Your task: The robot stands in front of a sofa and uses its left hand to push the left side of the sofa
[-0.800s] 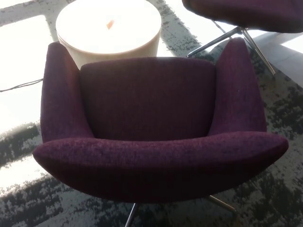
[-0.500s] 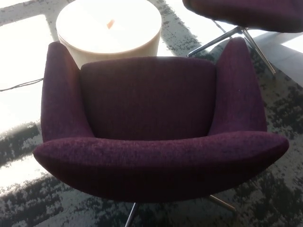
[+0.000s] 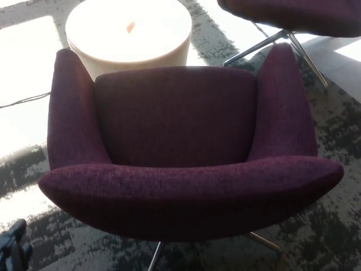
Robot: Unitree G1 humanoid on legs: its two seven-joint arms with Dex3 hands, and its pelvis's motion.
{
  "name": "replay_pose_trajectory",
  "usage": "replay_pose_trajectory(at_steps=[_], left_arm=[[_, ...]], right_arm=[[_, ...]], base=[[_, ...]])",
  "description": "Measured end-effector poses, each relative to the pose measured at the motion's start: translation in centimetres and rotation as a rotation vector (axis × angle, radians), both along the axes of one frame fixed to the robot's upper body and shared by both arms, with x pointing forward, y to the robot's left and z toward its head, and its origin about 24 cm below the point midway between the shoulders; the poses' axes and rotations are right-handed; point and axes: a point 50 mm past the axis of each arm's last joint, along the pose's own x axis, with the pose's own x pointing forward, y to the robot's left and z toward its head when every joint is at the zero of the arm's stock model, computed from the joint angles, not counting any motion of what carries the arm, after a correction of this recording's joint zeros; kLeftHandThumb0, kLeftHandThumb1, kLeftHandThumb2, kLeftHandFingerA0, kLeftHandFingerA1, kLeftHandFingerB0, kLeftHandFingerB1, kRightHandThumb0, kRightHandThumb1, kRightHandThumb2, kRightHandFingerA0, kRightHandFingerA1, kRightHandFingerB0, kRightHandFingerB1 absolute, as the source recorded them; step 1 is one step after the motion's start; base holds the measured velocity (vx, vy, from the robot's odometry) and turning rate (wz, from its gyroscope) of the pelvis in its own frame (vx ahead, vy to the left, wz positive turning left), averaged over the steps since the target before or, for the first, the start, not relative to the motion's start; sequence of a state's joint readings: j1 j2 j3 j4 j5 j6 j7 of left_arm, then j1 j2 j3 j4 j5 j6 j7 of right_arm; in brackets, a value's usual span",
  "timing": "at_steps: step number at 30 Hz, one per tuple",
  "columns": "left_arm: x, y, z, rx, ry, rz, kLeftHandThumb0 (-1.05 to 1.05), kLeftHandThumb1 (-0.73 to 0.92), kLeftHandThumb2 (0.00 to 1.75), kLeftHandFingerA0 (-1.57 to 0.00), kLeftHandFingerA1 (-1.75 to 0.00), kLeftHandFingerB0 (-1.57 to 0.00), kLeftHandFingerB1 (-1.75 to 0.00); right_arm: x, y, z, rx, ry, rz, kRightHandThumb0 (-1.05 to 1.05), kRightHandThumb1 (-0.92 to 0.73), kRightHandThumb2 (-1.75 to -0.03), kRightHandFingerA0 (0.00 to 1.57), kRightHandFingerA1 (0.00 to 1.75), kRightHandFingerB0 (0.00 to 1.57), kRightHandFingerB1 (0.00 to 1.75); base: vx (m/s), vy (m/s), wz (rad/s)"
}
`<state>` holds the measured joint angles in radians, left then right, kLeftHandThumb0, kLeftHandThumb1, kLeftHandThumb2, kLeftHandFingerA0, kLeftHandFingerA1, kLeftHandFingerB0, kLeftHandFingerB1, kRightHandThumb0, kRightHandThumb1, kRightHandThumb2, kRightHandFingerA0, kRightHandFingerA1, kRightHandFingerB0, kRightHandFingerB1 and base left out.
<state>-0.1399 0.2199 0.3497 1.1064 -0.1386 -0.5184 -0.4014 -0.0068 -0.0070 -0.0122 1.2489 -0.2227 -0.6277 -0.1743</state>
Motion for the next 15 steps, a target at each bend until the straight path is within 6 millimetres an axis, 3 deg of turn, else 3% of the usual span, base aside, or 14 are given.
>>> replay_pose_trajectory(at_steps=[5, 6, 7, 13, 14, 15], left_arm=[[2.7, 0.9, 2.9, 0.021, -0.133, -0.006, -0.75, 0.92, 1.26, 0.00, -0.20, 0.00, -0.19], [3.0, 1.0, 3.2, 0.023, -0.147, -0.007, -0.75, 0.92, 1.27, 0.00, -0.21, 0.00, -0.19], [3.5, 1.1, 3.7, 0.027, -0.165, -0.011, -0.75, 0.92, 1.27, 0.00, -0.21, 0.00, -0.20], [5.8, 1.3, 6.2, 0.052, -0.243, -0.033, -0.76, 0.92, 1.27, 0.00, -0.19, 0.00, -0.18], [6.1, 1.3, 6.5, 0.052, -0.249, -0.037, -0.78, 0.92, 1.27, 0.00, -0.19, 0.00, -0.17], [6.4, 1.2, 6.7, 0.052, -0.253, -0.041, -0.82, 0.92, 1.27, 0.00, -0.17, 0.00, -0.15]], right_arm=[[0.1, 0.0, 0.1, -0.002, -0.007, -0.003, -0.65, -0.70, -1.08, 0.38, 0.55, 0.20, 0.45], [0.1, 0.0, 0.1, -0.002, -0.008, -0.005, -0.71, -0.81, -0.69, 0.42, 0.39, 0.33, 0.35], [0.2, -0.1, 0.1, 0.001, -0.011, -0.015, -0.68, -0.86, -0.66, 0.43, 0.38, 0.35, 0.34], [0.3, -0.4, 0.2, 0.016, -0.017, -0.050, -0.69, -0.86, -0.66, 0.44, 0.38, 0.36, 0.34], [0.3, -0.4, 0.2, 0.018, -0.017, -0.053, -0.71, -0.80, -0.69, 0.42, 0.39, 0.34, 0.35], [0.3, -0.4, 0.2, 0.019, -0.017, -0.054, -0.67, -0.86, -0.66, 0.45, 0.39, 0.37, 0.35]], base=[[0.00, 0.000, 0.00], [0.00, 0.000, 0.00], [0.00, 0.000, 0.00], [0.00, 0.000, 0.00], [0.00, 0.000, 0.00], [0.00, 0.000, 0.00]])
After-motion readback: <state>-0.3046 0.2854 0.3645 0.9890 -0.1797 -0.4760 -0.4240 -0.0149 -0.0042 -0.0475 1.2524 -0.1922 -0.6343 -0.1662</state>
